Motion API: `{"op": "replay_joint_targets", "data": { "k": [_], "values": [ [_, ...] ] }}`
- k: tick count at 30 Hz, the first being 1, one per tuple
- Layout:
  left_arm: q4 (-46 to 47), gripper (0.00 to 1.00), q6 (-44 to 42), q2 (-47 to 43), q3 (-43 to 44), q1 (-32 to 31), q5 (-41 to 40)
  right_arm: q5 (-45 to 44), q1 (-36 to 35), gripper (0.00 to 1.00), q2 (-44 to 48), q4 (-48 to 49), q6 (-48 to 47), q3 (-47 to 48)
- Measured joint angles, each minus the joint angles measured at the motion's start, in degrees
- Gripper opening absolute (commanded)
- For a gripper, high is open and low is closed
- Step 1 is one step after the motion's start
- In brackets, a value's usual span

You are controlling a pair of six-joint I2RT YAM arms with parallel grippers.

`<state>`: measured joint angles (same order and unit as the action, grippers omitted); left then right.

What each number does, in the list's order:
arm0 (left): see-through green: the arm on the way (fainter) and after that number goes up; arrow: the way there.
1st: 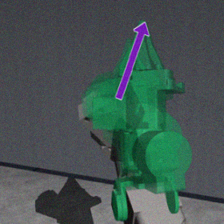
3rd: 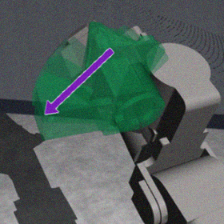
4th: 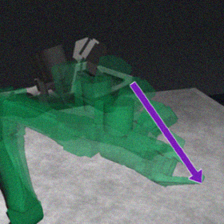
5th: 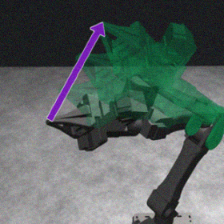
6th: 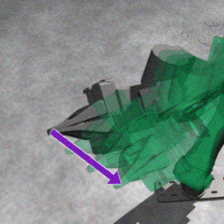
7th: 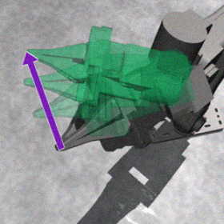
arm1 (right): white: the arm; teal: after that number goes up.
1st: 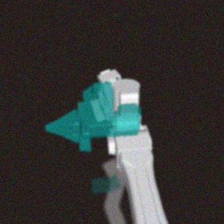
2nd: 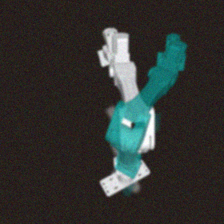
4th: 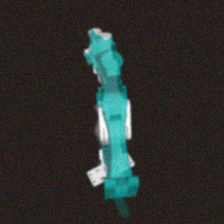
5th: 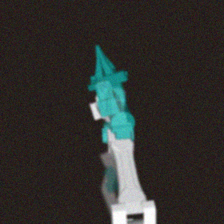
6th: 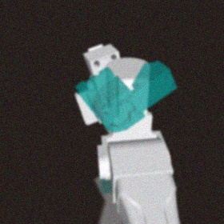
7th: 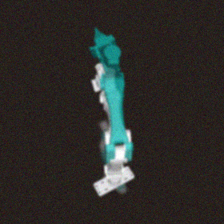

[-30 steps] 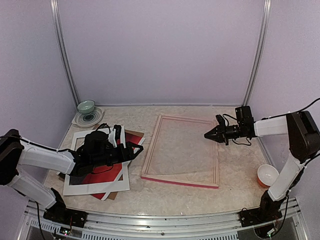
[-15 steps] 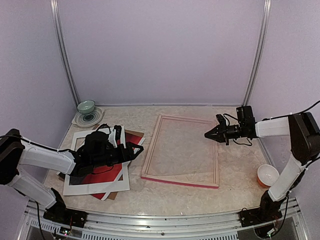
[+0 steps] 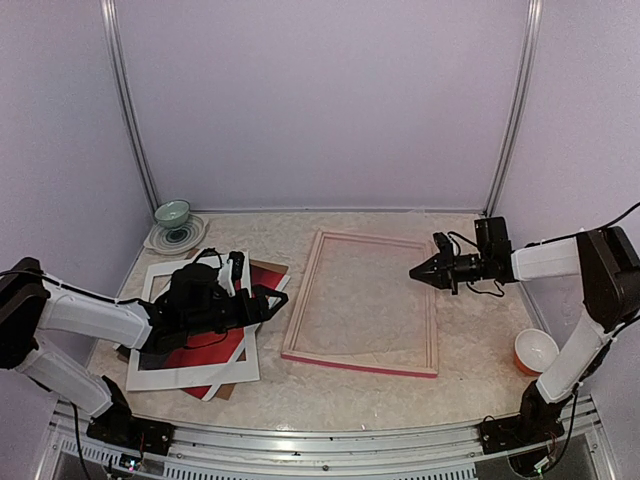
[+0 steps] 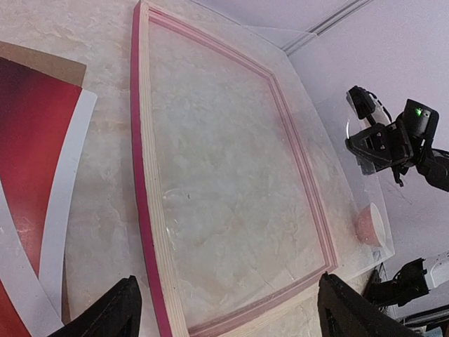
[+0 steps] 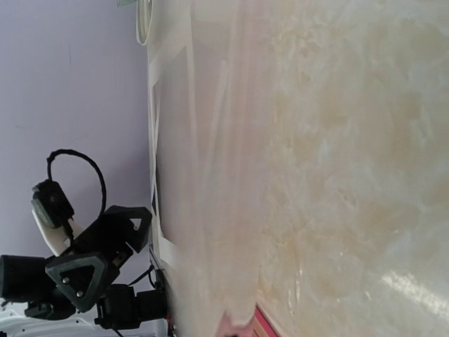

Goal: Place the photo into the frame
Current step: Place the glass panel at the frame body.

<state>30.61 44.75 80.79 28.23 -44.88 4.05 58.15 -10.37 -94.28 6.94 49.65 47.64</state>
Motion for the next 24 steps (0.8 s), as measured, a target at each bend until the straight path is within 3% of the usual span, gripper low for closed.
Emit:
{"op": "replay_joint_targets", "data": {
  "k": [5, 10, 22, 24],
  "values": [
    [0.07, 0.86, 0.00, 0.50, 0.00, -0.24, 0.00, 0.15, -0.15, 0.02, 0.00, 2.14, 1.64, -0.85],
    [0.13, 0.86, 0.00, 0.92, 0.00, -0.24, 0.00, 1.05, -0.35, 0.14, -0.22, 4.52, 3.04, -0.83],
    [1.14, 0.86, -0.02, 4.76, 0.15, -0.24, 0.04, 1.68, -0.35, 0.28, -3.19, 7.58, 3.56, -0.83],
    [1.20, 0.86, -0.02, 5.46, 0.24, -0.24, 0.07, 1.64, -0.35, 0.35, -3.52, 7.30, 3.13, -0.76]
  ]
}}
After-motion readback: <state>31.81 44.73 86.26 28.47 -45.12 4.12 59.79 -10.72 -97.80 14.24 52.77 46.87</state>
